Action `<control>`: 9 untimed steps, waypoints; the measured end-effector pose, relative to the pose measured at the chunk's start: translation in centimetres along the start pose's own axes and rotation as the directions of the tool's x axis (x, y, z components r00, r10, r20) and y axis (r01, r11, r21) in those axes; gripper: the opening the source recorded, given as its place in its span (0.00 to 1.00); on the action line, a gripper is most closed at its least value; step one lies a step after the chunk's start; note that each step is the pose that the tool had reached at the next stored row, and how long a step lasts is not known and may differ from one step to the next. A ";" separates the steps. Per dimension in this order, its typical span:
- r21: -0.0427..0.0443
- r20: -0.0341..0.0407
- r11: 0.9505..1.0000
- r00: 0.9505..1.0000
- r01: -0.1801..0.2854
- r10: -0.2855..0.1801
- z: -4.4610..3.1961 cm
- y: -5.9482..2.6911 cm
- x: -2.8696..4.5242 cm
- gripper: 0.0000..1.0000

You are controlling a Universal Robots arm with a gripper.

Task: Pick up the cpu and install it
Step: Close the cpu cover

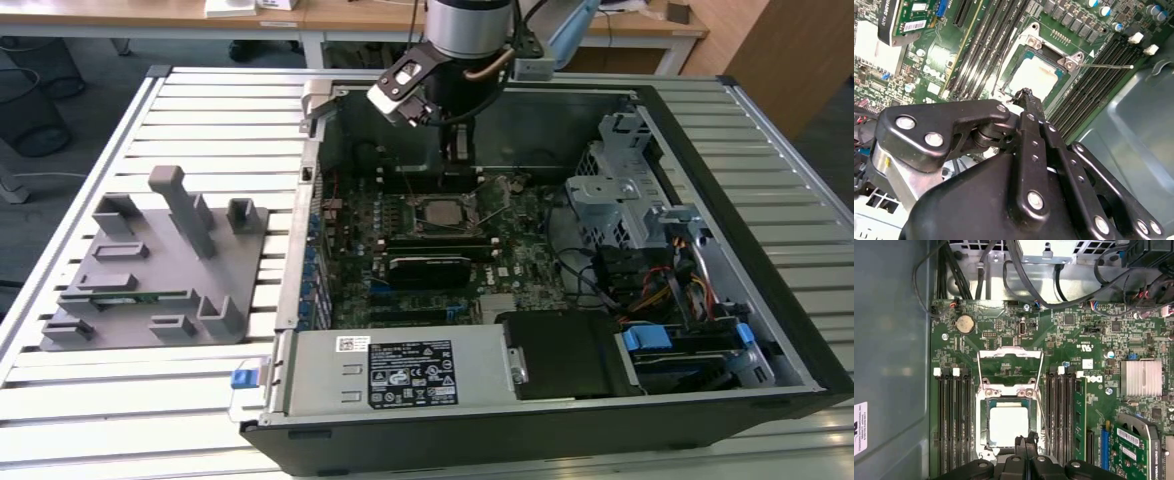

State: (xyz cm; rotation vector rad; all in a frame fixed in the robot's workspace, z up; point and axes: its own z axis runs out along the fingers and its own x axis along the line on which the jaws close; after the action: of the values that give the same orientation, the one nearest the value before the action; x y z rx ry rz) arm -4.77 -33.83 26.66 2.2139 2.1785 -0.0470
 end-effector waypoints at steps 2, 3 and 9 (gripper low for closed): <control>0.000 0.000 1.000 1.000 0.000 0.000 -0.31 0.01 -0.01 0.11; 0.000 0.000 1.000 1.000 0.000 0.000 -0.53 0.01 -0.02 0.11; -0.001 0.000 1.000 1.000 0.000 0.000 -0.67 0.84 -0.02 0.11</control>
State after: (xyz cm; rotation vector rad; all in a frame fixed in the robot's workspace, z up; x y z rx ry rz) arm -3.93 -33.82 27.34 2.2137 2.1786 -0.0461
